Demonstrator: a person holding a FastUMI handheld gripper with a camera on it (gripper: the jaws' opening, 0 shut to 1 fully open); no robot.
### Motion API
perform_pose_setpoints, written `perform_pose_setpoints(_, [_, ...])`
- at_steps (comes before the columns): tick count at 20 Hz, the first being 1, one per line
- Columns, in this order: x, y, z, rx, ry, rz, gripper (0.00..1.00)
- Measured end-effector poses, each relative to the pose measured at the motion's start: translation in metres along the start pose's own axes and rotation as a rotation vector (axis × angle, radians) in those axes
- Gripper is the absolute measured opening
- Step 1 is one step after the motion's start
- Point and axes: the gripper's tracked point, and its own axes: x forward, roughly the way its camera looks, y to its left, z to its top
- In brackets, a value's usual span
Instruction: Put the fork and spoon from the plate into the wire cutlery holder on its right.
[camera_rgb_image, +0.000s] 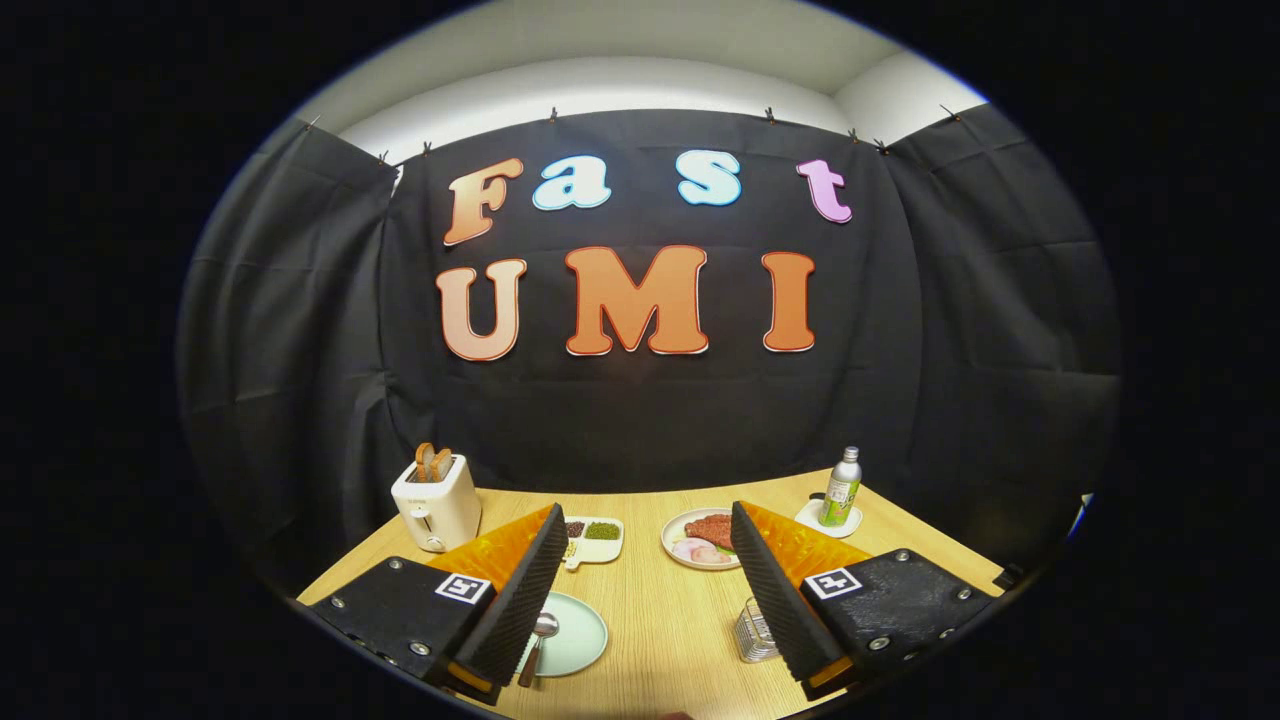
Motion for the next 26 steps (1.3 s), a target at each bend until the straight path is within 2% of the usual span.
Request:
perform_pose_setpoints(4, [0.006, 0.011, -0.008, -0.006, 0.035, 0.011, 0.98])
perform_pose_setpoints(7, [0.016, 0.029, -0.031, -0.021, 0.139, 0.035, 0.98])
perform_pose_setpoints(11, [0.031, 0.07, -0.086, -0.018, 0.395, 0.112, 0.98])
perform_pose_setpoints(17, [0.043, 0.117, -0.17, -0.076, 0.773, 0.17, 0.99])
perform_pose_setpoints(21, [0.044, 0.13, -0.232, -0.086, 1.032, 0.153, 0.99])
perform_pose_setpoints(26, [0.04, 0.128, -0.279, -0.145, 1.221, 0.1, 0.99])
